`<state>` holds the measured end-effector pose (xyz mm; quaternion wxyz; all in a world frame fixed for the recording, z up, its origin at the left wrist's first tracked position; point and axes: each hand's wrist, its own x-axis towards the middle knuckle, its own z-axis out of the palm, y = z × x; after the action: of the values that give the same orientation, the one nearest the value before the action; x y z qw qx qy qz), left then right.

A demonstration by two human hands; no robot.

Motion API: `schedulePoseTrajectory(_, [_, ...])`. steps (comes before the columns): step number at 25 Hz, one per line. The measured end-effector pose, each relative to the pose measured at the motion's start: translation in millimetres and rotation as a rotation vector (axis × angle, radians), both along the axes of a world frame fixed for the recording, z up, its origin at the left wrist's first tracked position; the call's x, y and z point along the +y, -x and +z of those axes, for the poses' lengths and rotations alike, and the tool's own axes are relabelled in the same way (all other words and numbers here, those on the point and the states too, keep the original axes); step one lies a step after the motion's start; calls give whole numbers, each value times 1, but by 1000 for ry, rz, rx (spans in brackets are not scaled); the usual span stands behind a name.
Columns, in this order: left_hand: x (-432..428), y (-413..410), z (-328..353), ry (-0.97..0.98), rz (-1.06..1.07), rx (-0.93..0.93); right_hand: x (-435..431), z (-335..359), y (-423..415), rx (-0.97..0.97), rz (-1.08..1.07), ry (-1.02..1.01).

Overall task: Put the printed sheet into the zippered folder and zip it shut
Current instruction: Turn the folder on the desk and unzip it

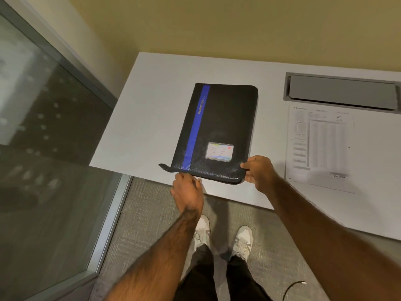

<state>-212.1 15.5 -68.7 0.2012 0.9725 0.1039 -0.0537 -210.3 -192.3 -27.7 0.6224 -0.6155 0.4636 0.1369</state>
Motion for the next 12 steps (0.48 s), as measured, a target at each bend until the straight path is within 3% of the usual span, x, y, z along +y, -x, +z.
schedulePoseTrajectory(7, [51, -24, -10, 5, 121, -50, 2, 11, -1, -2, -96, -132])
schedulePoseTrajectory(12, [78, -37, -13, -22, 153, -67, 6, 16, -4, 29, -110, -114])
